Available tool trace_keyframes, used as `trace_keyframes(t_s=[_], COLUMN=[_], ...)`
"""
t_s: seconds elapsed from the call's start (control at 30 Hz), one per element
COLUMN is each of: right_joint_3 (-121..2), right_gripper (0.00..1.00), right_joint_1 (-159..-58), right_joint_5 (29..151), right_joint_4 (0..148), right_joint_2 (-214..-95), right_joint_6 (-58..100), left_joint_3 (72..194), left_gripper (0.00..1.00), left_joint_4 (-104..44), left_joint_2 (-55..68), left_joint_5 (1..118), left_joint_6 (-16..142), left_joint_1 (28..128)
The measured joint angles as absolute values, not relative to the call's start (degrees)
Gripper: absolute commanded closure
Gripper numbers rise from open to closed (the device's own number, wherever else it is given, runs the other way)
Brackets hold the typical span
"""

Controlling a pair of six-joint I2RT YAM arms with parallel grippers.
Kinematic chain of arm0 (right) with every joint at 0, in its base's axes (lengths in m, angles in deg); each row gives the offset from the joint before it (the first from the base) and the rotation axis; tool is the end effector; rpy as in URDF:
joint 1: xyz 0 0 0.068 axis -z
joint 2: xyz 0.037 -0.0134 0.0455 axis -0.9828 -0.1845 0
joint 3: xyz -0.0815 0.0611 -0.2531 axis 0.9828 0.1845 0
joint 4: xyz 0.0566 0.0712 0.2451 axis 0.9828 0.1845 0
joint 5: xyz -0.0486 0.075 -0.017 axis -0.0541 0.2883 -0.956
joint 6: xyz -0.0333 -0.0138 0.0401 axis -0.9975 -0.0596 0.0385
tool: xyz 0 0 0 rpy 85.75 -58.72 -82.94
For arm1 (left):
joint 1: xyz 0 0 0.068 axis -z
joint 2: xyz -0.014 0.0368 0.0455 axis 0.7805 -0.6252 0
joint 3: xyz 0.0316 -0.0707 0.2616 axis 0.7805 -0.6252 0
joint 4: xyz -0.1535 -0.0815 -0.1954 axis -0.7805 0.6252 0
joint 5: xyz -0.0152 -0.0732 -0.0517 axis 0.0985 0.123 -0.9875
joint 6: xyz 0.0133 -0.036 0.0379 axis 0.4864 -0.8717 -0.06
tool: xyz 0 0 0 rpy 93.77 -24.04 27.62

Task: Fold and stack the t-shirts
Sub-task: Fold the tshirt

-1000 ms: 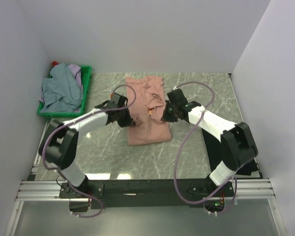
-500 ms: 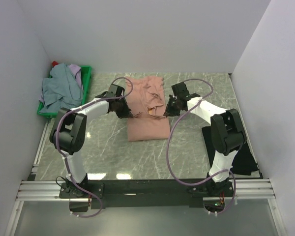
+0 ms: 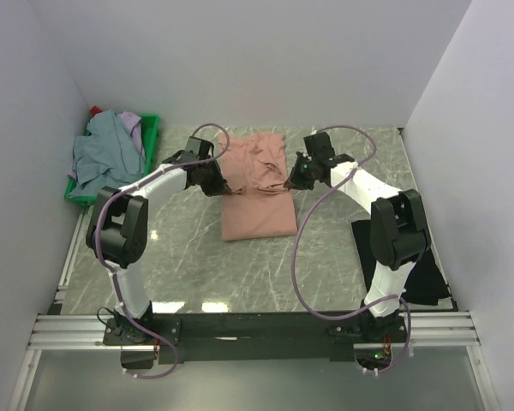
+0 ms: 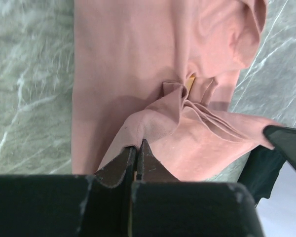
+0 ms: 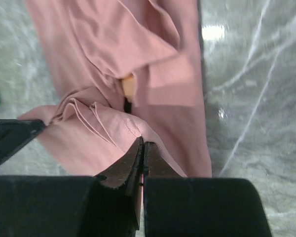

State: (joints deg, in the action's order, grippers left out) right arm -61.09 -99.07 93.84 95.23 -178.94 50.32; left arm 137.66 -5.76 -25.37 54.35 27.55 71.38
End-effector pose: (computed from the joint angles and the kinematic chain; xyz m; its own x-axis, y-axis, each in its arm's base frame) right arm 0.3787 0.1430 0.2225 -0.8489 0.3085 -0.4292 0.0615 0.8642 0.4994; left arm 0.3794 -0.1473 0.2049 -0.8511 -0.4439 -0.2803 -0.2277 0.7932 -0.5648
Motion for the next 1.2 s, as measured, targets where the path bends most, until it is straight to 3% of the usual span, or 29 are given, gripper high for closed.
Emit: trace_keyframes(t_s=[0.1,0.17,0.2,0.27,0.3,0.33,0.37,0.5,0.63,0.67,0.83,0.9,1.07,1.2], right_joint_3=[-62.3,-63.8,-64.8,-66.3,-66.9,-67.3,-67.5,-68.0,-67.2,-66.1,-60.2,-59.2,-59.0,-58.8], right_gripper=[1.0,0.93,0.79,0.66,0.61,0.52,0.49,0.47,0.49,0.49,0.56,0.59,0.61,0.62], right_joint_1=[-98.4,-97.9,-97.8,-97.6,-97.4,-97.2,-96.9,-96.1,-96.0,-96.0,-99.3,-102.0,-106.1,-105.1], right_joint_5=[94.4,94.6,94.6,94.6,94.7,94.7,94.6,94.1,91.9,91.8,92.3,94.0,100.8,103.4], right_joint_4=[95.0,95.5,95.5,95.5,95.5,95.5,95.5,96.5,96.6,96.3,95.0,92.7,87.9,86.4], right_joint_2=[-179.0,-180.0,-180.8,-182.5,-183.4,-184.2,-185.0,-186.1,-184.3,-183.0,-174.4,-173.3,-176.6,-181.6], right_joint_6=[50.4,50.4,50.4,50.5,50.3,50.0,50.0,48.6,47.5,47.5,48.4,49.4,51.1,51.4], left_joint_3=[138.8,140.6,141.1,141.7,141.7,141.7,141.7,141.6,139.1,138.0,133.9,134.0,136.0,140.9], left_gripper=[0.99,0.93,0.8,0.63,0.47,0.43,0.38,0.37,0.47,0.54,0.7,0.8,0.9,0.92], left_joint_4=[-5.6,-5.6,-5.7,-6.0,-5.8,-5.7,-5.8,-6.0,-6.0,-6.0,-8.1,-10.2,-13.5,-13.1], left_joint_2=[-26.0,-27.6,-28.3,-29.7,-30.0,-30.0,-30.0,-29.1,-25.0,-23.1,-17.2,-18.1,-27.2,-36.3], left_joint_5=[54.2,54.0,53.9,53.8,53.9,53.9,53.8,54.3,55.4,55.2,52.1,49.8,43.4,41.1], left_joint_6=[27.9,28.2,28.2,28.5,28.7,28.7,28.7,29.6,30.1,30.1,29.0,28.1,26.0,25.5], left_joint_1=[70.9,70.7,70.5,70.1,69.8,69.4,68.9,66.9,65.9,66.0,69.1,71.3,73.1,70.9])
